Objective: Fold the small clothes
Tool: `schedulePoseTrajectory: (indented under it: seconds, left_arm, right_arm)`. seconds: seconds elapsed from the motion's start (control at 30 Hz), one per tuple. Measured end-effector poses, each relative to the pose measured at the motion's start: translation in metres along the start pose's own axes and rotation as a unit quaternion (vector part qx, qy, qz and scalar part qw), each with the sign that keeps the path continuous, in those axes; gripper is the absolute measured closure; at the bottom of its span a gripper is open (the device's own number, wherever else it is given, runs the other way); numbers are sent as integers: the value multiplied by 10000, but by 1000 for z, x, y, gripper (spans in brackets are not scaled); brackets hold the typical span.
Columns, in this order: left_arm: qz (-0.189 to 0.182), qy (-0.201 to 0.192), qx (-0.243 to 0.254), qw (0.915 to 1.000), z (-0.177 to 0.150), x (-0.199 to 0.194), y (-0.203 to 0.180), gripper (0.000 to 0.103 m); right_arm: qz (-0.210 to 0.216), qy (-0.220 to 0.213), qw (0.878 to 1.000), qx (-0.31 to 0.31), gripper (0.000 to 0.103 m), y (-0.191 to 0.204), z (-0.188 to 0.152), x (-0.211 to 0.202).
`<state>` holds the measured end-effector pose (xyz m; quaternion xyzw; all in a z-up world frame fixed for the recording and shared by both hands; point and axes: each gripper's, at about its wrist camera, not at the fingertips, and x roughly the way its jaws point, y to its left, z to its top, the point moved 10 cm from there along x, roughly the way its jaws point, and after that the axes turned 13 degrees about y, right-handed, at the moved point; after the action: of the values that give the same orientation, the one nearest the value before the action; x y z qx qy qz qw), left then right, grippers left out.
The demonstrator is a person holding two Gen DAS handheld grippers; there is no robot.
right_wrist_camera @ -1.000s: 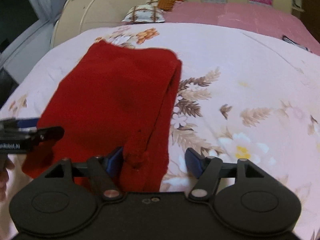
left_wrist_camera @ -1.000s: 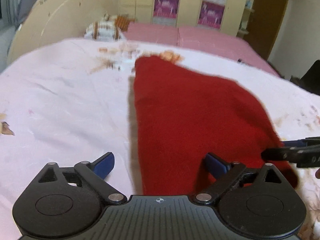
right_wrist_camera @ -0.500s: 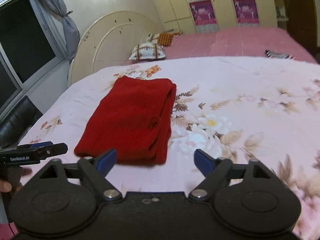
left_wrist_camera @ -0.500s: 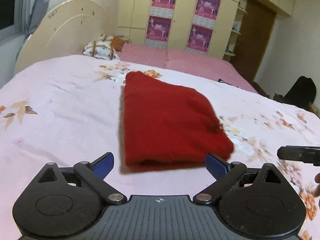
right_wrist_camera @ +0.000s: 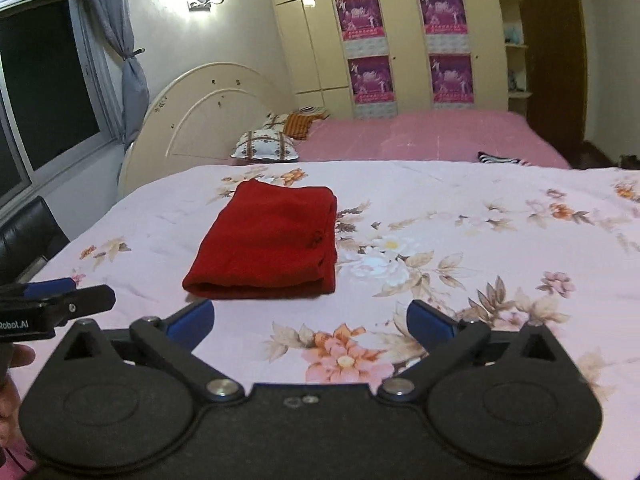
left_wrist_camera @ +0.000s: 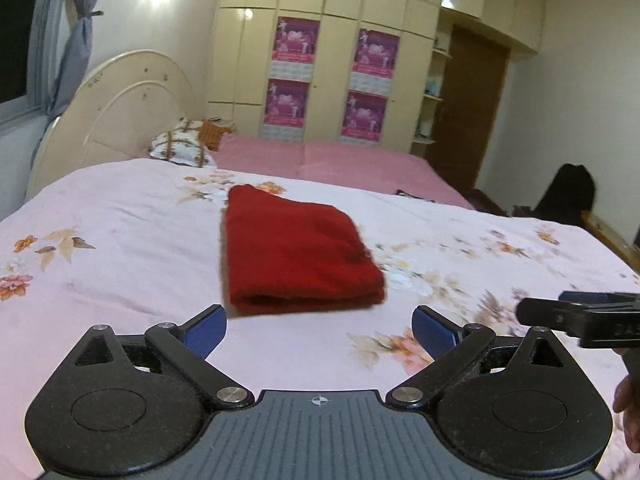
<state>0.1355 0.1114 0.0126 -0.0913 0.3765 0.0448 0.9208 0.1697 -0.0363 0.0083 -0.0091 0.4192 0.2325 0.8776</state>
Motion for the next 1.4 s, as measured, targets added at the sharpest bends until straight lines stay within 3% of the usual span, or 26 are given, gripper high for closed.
schedulePoseTrajectory:
  seconds: [0.03, 0.37, 0.7, 1.4]
  left_arm:
    - [16, -11, 29, 10000, -4, -4, -2, 0]
    - [-40, -60, 129, 9999, -24, -27, -10, 0]
    - [98, -190, 287, 9994, -27, -34, -19, 0]
    - [40, -136, 302, 9994, -26, -28, -33, 0]
  right_arm:
    - [-93, -19, 10000, -13, 1, 2, -4, -5]
    - [-328, -47, 9994, 64, 1, 1, -36, -28]
    - [-318, -131, 9994, -14, 1, 9, -40, -35]
    - [-282, -141, 9995, 79, 1, -2, -40, -38]
